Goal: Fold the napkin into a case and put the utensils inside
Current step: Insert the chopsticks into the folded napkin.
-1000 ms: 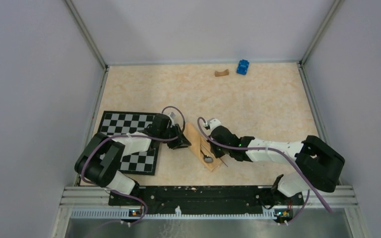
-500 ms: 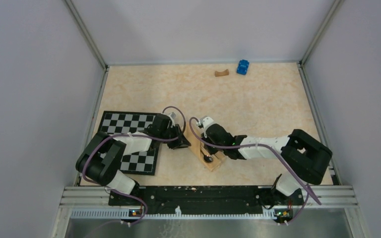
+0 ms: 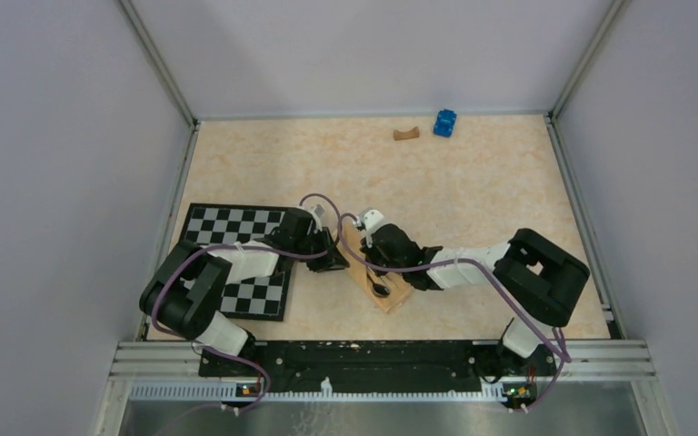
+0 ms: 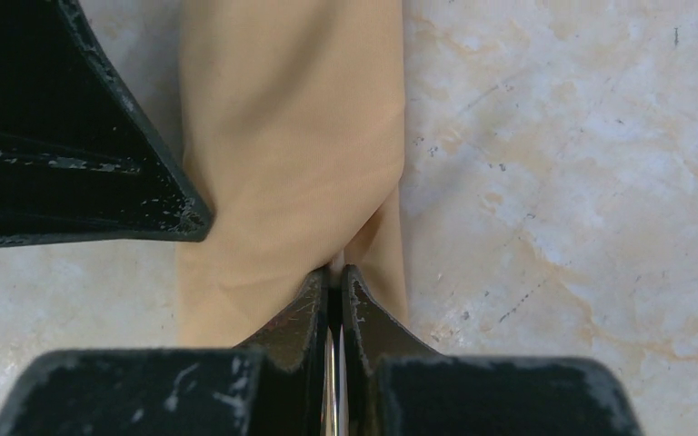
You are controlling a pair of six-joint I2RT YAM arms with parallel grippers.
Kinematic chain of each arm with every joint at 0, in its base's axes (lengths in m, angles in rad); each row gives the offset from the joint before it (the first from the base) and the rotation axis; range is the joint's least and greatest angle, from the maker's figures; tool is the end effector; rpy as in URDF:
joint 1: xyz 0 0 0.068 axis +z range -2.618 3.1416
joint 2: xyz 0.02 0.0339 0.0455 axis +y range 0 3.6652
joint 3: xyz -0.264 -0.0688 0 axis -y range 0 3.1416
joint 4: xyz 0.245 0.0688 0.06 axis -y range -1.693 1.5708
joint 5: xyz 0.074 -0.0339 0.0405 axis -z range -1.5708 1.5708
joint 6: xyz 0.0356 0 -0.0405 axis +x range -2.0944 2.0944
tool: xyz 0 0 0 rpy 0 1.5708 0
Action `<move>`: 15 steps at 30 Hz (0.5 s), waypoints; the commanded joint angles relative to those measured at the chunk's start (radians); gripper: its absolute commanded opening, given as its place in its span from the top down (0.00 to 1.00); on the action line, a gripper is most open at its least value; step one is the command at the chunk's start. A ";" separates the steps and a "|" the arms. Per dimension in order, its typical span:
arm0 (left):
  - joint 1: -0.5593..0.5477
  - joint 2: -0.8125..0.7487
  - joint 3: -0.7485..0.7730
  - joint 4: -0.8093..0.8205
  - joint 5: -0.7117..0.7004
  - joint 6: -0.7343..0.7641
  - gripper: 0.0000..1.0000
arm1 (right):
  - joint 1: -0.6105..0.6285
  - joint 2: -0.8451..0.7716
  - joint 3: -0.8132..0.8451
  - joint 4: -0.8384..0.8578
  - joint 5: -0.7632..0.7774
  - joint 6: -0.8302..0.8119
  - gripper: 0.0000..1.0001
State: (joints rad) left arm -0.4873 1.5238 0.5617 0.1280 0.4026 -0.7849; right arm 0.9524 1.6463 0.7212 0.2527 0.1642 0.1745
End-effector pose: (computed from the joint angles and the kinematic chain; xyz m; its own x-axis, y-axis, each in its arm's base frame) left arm 0.2308 -0.1381 0.1314 -0.9319 -0.2421 -0.2702 0.0068 0.7330 -0.6801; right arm 0.1906 0.2579 0.1492 -0.4823 -0.3824 -0.7881 -0.6559 0.7540 0.0356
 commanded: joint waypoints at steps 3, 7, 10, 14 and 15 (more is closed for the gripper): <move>-0.001 -0.017 0.000 -0.058 -0.071 0.047 0.74 | -0.026 0.045 0.062 0.079 -0.008 0.008 0.96; -0.002 -0.086 0.009 -0.115 -0.091 0.066 0.72 | -0.026 0.023 0.070 0.032 -0.020 0.052 0.71; -0.002 -0.173 0.007 -0.179 -0.102 0.082 0.69 | -0.025 -0.035 0.075 -0.048 -0.013 0.082 0.57; -0.001 -0.305 0.011 -0.263 -0.111 0.104 0.64 | -0.023 -0.136 0.092 -0.233 0.003 0.123 0.32; -0.001 -0.338 0.014 -0.284 -0.114 0.107 0.63 | -0.023 -0.168 0.094 -0.281 0.002 0.130 0.31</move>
State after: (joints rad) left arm -0.4873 1.3121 0.5613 -0.0612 0.3187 -0.7204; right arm 0.9329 1.6131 0.7555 0.1448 0.1570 0.2516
